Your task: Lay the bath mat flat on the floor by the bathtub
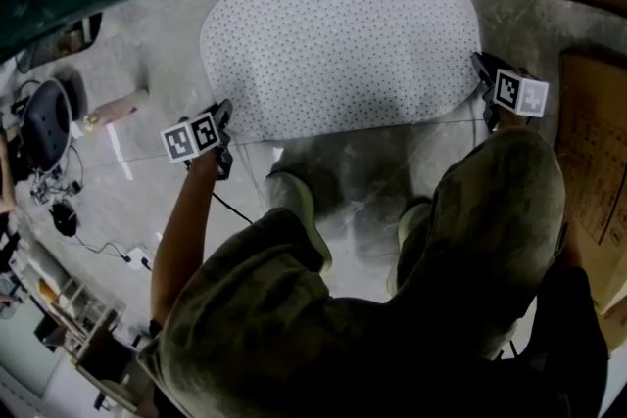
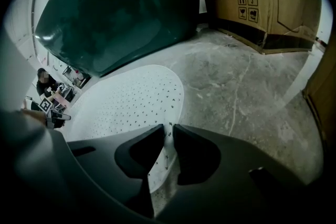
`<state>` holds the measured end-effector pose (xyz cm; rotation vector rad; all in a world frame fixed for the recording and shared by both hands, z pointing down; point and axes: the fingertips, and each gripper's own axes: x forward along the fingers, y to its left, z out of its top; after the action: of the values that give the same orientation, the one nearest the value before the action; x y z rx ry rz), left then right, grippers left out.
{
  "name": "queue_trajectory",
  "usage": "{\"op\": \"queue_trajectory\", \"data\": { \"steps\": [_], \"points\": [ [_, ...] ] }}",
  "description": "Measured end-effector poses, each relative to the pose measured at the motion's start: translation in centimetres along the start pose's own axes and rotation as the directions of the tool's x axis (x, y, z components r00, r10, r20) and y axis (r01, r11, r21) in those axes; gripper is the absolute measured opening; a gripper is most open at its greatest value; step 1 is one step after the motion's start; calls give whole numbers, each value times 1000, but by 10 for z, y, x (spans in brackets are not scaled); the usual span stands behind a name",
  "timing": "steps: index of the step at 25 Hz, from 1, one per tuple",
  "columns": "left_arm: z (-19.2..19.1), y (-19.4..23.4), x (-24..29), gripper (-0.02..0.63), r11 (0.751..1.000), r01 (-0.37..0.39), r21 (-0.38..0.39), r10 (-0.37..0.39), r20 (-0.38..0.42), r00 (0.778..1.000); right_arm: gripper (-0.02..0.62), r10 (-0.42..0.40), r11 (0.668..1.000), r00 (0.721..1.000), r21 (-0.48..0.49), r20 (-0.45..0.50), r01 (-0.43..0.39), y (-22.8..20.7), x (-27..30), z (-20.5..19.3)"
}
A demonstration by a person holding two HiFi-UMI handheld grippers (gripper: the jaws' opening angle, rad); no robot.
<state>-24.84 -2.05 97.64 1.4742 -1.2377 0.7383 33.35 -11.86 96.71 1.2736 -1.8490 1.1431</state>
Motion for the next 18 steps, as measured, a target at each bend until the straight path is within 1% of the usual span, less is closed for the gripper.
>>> {"op": "queue_trajectory", "data": {
  "steps": [4, 10, 15, 18],
  "points": [
    [2, -2, 1, 60, 1000, -26, 5, 26, 32, 999, 83, -12, 1000, 1000, 9, 14, 12, -4, 1, 8],
    [12, -3, -5, 60, 999, -44, 9, 43, 60, 997, 81, -30, 999, 1000, 46, 10, 29, -4, -1, 1],
    [14, 0, 2, 61, 1000, -28, 9, 28, 28, 999, 84, -34, 999, 999, 41, -1, 34, -6, 0, -6],
    [10, 2, 4, 74, 999, -40, 27, 39, 13, 999, 97, -44, 999, 999, 23, -1, 44, -6, 2, -7]
  ]
}}
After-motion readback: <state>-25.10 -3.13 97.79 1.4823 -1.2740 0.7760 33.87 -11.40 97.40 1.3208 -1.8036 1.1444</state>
